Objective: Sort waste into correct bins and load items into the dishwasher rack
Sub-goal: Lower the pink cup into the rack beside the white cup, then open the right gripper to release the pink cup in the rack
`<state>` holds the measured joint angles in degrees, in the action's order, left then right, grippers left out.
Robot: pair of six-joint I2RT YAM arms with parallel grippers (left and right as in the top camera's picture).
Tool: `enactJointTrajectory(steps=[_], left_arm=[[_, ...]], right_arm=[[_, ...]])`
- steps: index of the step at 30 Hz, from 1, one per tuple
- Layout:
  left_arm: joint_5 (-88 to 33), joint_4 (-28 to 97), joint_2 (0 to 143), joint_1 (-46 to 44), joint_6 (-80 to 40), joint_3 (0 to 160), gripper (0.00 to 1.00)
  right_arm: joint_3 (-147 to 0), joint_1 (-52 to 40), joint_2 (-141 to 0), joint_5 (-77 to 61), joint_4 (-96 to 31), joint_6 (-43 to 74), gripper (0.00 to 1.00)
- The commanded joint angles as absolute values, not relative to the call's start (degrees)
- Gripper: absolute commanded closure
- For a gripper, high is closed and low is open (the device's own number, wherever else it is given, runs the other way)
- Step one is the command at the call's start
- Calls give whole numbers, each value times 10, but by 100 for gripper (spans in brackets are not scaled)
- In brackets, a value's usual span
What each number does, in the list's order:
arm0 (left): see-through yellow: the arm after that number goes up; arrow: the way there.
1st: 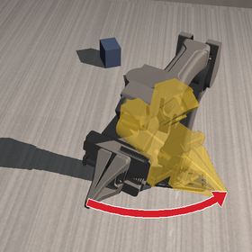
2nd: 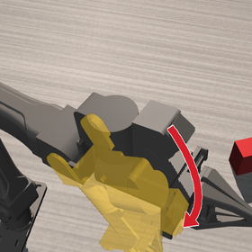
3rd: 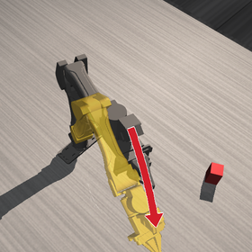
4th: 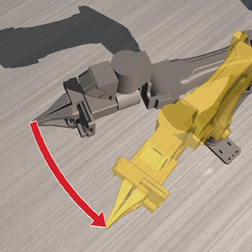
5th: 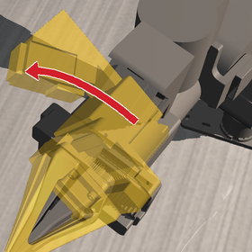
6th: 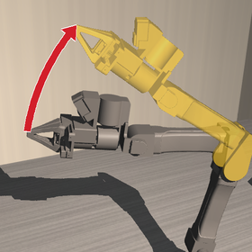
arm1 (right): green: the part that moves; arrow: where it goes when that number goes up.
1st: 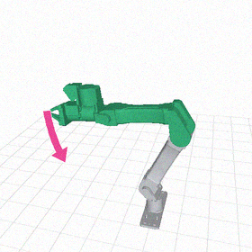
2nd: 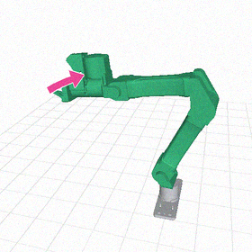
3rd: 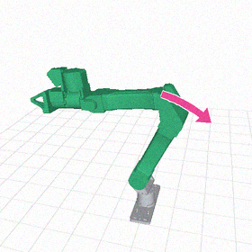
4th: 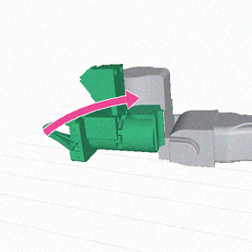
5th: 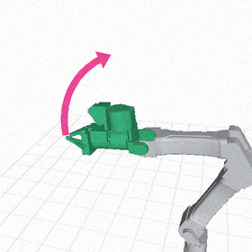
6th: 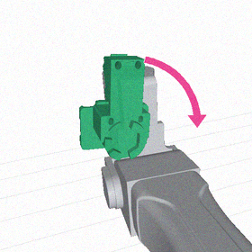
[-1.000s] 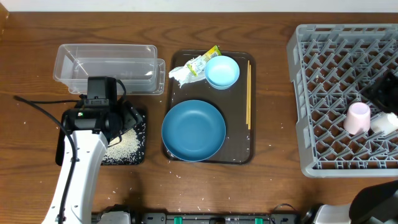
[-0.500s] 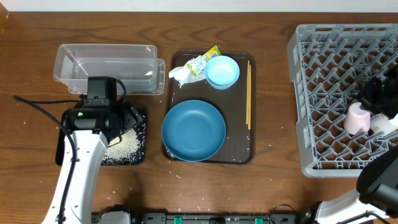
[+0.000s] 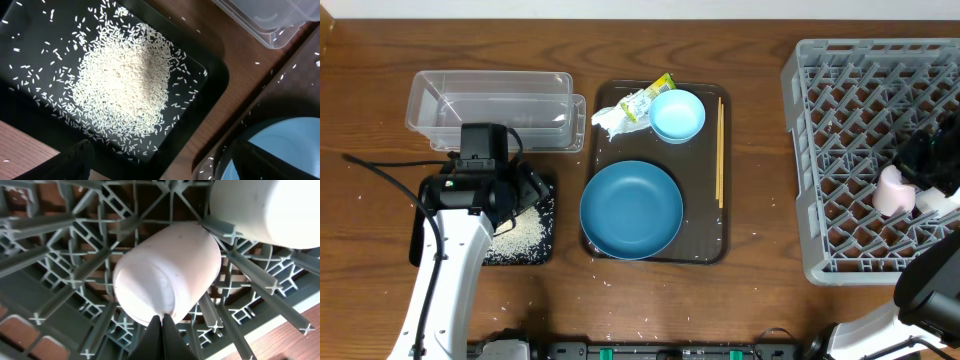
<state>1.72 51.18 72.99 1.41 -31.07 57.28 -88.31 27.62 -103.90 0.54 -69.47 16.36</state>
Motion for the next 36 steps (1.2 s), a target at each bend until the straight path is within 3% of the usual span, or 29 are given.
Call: enactJointTrajectory(steps=[1,14,22,24,27,30,36], left_arm=[[24,514,733,17,-303,583,10],[24,514,733,17,-303,583,10],[24,514,733,17,-303,583,10],[24,514,733,17,-303,583,10],[24,514,733,17,-303,583,10],[24,514,733,17,-303,583,10],[24,514,733,17,-303,583,10]], right_arm=[[-869,276,-1042,17,-693,174,99],[-881,291,-1029,91,-753,236,99],[-901,291,-944,-3,-771,202,97],[-901,291,-912,-61,-766,172,82],[-901,291,-867,-170,-758,116,37],[-901,288,-833,-246,-757,100,3],[-900,276,-808,-302,-763,107,1]])
